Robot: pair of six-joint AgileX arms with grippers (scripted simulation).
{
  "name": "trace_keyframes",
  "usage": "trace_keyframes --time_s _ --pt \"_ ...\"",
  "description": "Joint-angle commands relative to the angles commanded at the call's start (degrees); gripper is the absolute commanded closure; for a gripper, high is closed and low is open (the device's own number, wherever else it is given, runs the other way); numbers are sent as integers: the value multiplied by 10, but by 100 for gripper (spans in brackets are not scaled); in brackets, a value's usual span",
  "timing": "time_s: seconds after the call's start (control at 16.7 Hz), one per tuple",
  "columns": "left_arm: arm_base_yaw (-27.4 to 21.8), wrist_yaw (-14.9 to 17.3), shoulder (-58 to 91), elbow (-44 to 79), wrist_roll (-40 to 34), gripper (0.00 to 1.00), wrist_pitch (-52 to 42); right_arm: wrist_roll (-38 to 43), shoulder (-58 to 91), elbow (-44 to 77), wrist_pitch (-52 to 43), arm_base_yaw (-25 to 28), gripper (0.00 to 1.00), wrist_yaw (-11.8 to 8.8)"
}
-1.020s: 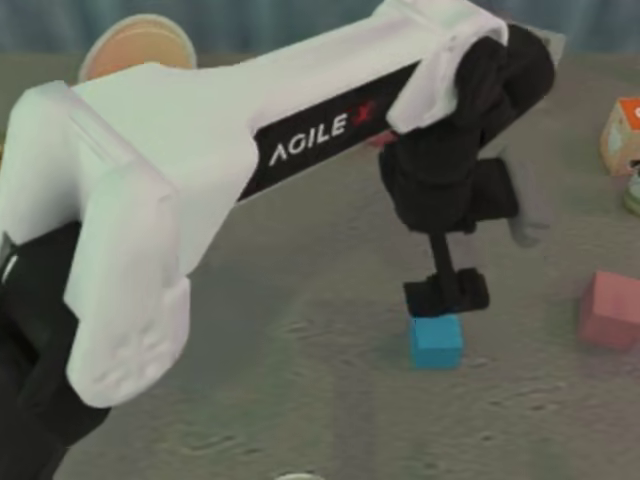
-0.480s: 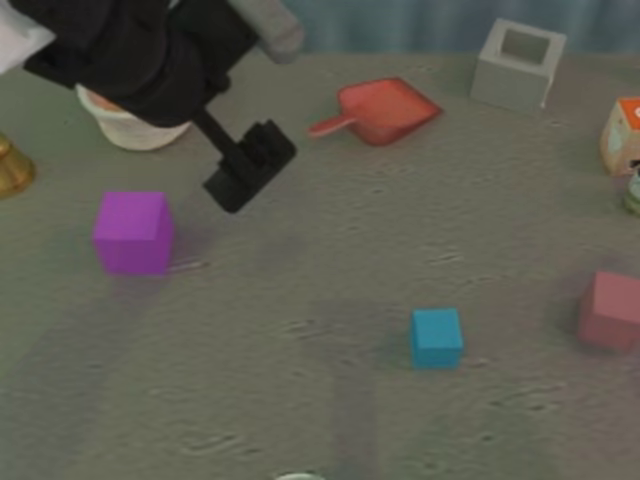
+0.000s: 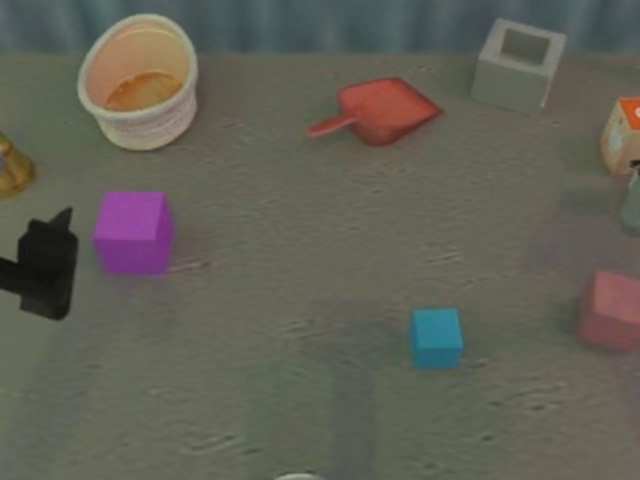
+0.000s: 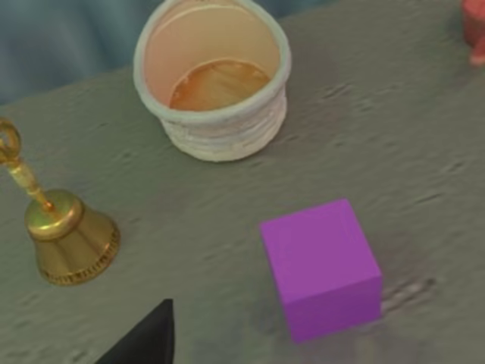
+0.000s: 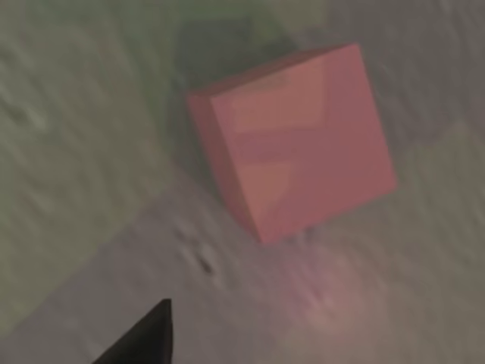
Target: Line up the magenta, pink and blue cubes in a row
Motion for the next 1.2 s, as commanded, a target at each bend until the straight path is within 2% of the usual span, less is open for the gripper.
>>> trace_keyframes --time_s 0.3,0.54,1.02,1.2 --pt "79 3 -236 -224 -65 0 144 -110 173 126 -94 13 0 0" --pt "115 7 -358 -329 -99 0 220 -164 258 193 -137 18 0 -2" --pt "125 8 -391 -359 -110 0 244 -182 287 216 -150 18 0 -3" --pt "125 8 -391 -359 -110 0 244 -181 296 205 -128 18 0 -3"
